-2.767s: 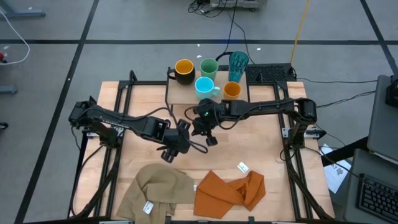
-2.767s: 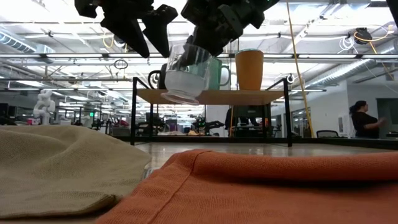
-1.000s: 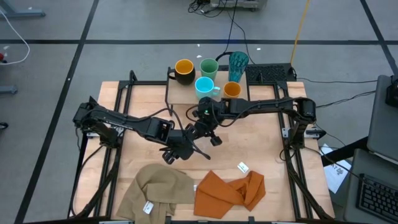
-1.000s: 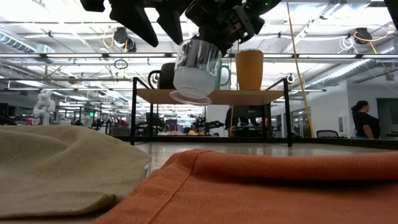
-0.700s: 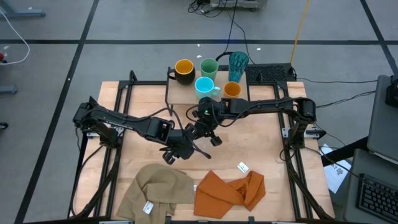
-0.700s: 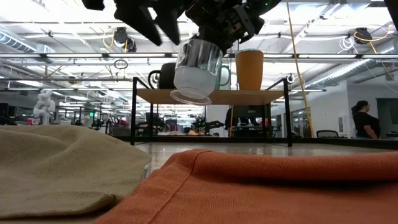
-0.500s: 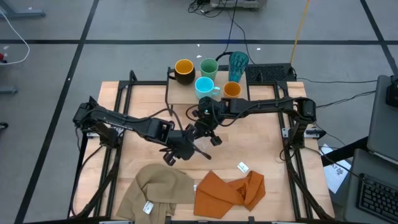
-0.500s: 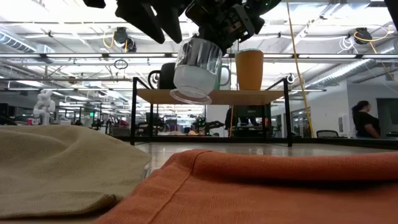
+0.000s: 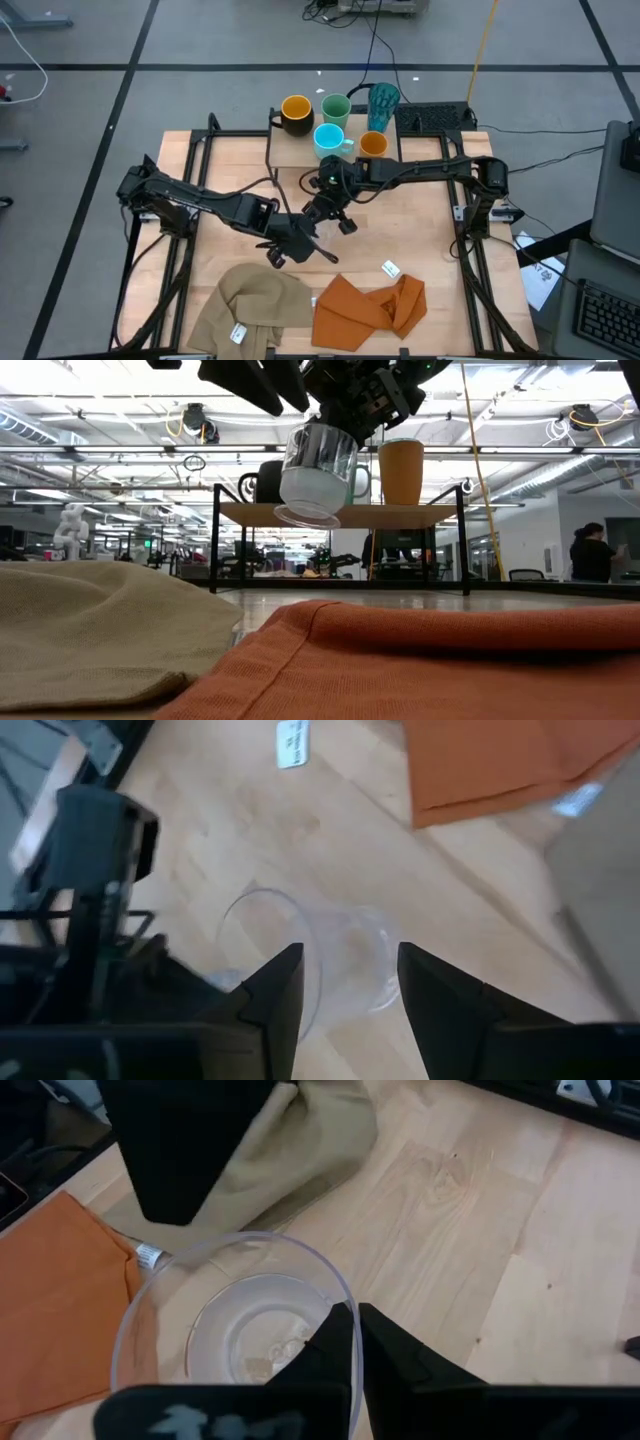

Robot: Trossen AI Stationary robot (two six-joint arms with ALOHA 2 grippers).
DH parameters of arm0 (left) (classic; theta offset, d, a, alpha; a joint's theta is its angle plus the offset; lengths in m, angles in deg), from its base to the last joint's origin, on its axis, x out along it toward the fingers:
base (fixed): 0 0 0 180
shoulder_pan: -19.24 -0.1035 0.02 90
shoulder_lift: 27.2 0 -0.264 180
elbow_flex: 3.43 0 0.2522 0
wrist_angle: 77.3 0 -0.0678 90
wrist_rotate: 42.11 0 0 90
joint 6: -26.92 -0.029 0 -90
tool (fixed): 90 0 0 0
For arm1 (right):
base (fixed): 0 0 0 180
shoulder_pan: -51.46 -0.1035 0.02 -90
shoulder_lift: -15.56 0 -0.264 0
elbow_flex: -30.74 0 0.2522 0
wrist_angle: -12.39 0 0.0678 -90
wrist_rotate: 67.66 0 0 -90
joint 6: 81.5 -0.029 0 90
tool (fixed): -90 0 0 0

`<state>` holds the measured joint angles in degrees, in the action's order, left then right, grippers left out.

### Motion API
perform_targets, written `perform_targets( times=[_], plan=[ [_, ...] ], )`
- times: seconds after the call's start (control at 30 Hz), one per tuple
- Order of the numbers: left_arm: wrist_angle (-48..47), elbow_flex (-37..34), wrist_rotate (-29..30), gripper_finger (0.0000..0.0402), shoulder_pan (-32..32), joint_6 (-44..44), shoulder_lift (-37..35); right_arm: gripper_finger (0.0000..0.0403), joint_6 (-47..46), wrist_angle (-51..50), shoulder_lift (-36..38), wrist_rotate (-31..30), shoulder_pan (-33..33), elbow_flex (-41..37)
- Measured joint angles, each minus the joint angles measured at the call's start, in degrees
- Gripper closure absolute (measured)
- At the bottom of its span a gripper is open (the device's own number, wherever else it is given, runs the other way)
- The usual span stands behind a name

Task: Stack small to large cups/mugs on shelf
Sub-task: Put the transparent mug on the shelf

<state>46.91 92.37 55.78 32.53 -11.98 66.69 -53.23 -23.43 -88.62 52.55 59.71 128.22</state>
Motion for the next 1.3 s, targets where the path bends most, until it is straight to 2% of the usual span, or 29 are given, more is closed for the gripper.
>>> perform_targets(
  times=[0.07, 0.4, 0.57, 0.9, 1.03, 1.3],
  plan=[
    [-0.05, 0.0, -2.01, 0.0238, -0.59, 0.4, 0.0, 0.0403, 0.0, 0.46, 0.0, -0.03, 0.0, -0.01],
    [3.61, 0.0, -4.19, 0.0238, -1.02, 0.01, 0.0, 0.0403, 0.36, 0.27, 0.0, -0.41, -0.09, -0.01],
    [3.08, 0.0, -4.47, 0.0238, -1.3, 3.52, -0.04, 0.0403, 0.31, 0.88, 0.0, -7.76, -0.07, -0.01],
    [4.57, 0.0, -3.13, 0.0238, -0.04, 4.6, -0.04, 0.0403, 0.51, 2.81, 0.0, -11.56, 0.31, -0.01],
    [5.38, 0.04, -1.57, 0.0238, -0.24, 4.96, 0.32, 0.0403, 0.51, 5.05, 0.0, -12.53, 0.31, -0.01],
    [0.29, 0.02, 8.39, 0.0238, 1.03, 10.06, 1.16, 0.0403, 0.81, 4.12, 0.09, -14.78, 0.26, -0.01]
  ],
)
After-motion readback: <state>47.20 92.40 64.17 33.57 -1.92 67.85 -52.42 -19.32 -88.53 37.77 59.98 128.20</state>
